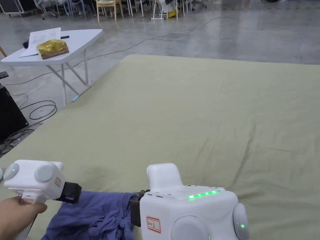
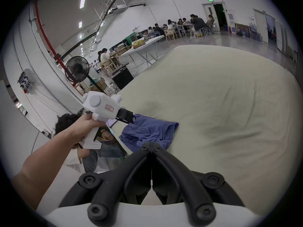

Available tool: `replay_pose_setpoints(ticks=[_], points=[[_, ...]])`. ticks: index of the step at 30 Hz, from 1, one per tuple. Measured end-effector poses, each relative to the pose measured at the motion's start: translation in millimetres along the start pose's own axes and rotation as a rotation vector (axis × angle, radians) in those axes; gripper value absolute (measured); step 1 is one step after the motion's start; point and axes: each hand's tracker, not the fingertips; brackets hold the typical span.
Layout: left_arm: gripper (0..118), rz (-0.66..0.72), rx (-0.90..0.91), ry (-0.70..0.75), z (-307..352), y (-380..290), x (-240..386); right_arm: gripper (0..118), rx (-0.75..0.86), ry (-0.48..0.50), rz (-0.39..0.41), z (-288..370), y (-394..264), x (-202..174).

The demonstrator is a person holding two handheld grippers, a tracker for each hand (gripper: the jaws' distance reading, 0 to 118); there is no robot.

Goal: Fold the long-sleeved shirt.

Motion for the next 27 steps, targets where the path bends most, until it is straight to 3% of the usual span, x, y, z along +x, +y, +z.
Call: replay_pose_setpoints(ticks=[5, 6, 8, 13, 18, 20, 23, 27], points=[[118, -0.026, 0.023, 0.025, 17, 2, 3, 2, 0.011, 0.015, -0.002, 8, -1, -2], [111, -0.021, -0.006, 0.021, 27, -1, 5, 2, 0.016, 0.014, -0.005, 10, -1, -1], [0, 0.036, 0.047, 0.047, 44, -1, 10, 2, 0.027, 0.014, -0.024, 17, -1, 4], [0, 0.161, 0.323, -0.053, 110, -24, 37, 2, 0.073, 0.019, -0.044, 39, 2, 18], [0, 0.097, 0.513, -0.049, 180, -6, 95, 2, 0.226, -0.067, -0.036, 87, 23, 53], [0, 0.063, 0.607, -0.061, 214, -1, 126, 2, 0.303, -0.145, -0.018, 117, 32, 75], [0, 0.014, 0.736, -0.127, 260, 5, 172, 2, 0.422, -0.363, 0.044, 172, 43, 109], [0, -0.047, 0.879, -0.178, 312, 6, 230, 2, 0.546, -0.554, 0.05, 251, 51, 151]])
